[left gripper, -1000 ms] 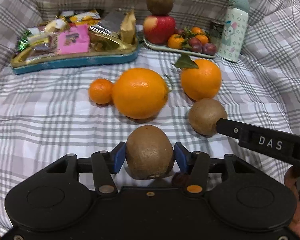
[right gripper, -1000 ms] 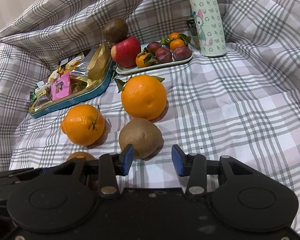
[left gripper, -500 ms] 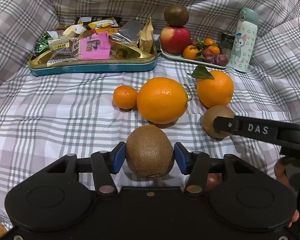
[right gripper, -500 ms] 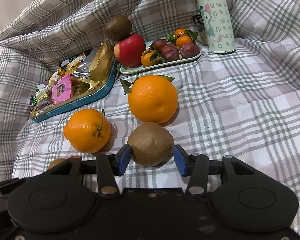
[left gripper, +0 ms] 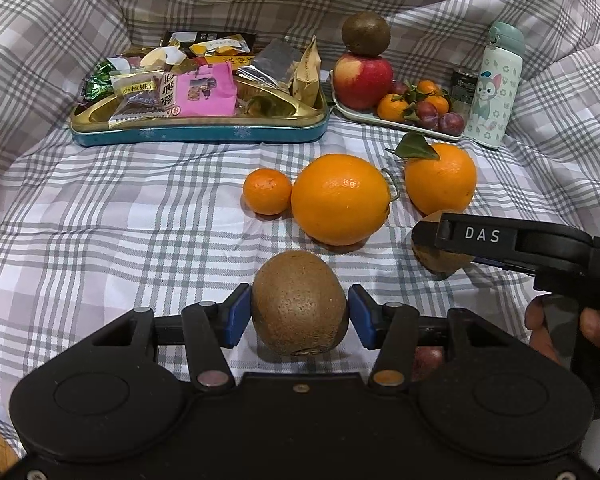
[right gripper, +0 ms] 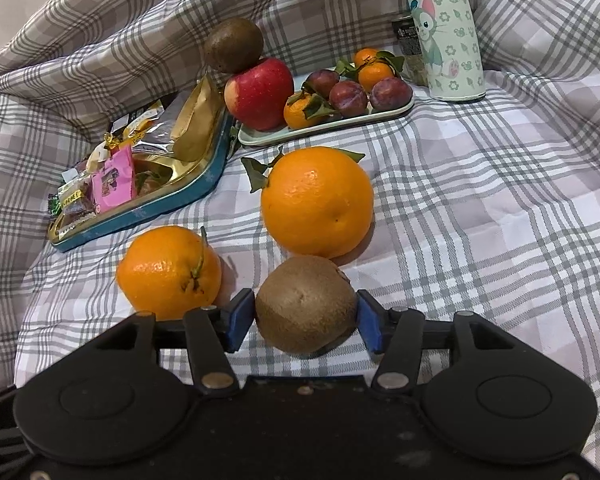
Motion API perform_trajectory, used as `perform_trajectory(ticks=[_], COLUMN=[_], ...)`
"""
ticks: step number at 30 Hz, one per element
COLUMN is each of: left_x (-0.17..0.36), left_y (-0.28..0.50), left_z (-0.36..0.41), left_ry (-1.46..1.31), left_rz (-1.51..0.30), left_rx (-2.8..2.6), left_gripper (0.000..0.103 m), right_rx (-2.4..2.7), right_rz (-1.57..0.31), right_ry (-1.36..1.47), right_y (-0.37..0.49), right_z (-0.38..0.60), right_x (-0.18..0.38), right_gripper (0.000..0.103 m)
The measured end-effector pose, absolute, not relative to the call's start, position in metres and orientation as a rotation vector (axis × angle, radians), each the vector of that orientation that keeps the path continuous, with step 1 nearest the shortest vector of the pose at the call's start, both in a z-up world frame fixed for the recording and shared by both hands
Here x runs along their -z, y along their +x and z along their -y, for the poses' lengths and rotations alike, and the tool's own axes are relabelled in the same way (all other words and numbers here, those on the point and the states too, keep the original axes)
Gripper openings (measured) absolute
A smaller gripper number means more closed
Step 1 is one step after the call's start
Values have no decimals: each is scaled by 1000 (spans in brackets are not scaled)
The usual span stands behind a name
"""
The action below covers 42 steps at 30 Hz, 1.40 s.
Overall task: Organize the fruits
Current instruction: 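Carry the kiwi with the left tool while the right tool carries its kiwi over the tray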
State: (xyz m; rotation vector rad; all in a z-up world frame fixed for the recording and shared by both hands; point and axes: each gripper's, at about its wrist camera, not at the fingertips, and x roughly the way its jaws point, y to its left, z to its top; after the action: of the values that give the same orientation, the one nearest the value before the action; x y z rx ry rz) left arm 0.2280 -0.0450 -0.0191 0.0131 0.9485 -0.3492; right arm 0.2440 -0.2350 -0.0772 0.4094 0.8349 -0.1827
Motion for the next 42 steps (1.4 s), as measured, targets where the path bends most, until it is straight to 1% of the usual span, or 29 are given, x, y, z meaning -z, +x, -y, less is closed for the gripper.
perform_trajectory(ticks=[8, 17, 32, 42], left_x=[11, -2, -16, -7], left_y=[218, 196, 130, 90], left_z=[41, 34, 15, 14], left_ry=[9, 7, 31, 45], left_rz=[-941, -937, -947, -985], left_rx=[350, 343, 326, 342], left_gripper=[58, 58, 58, 58], right_rx=[194, 226, 182, 151], right_rz=[-832, -810, -762, -810], right_ry=[401, 406, 383, 376], right_y=[236, 206, 112, 61], right_z=[234, 241, 229, 216], right_x=[74, 59, 22, 29], right_gripper=[56, 56, 56, 56])
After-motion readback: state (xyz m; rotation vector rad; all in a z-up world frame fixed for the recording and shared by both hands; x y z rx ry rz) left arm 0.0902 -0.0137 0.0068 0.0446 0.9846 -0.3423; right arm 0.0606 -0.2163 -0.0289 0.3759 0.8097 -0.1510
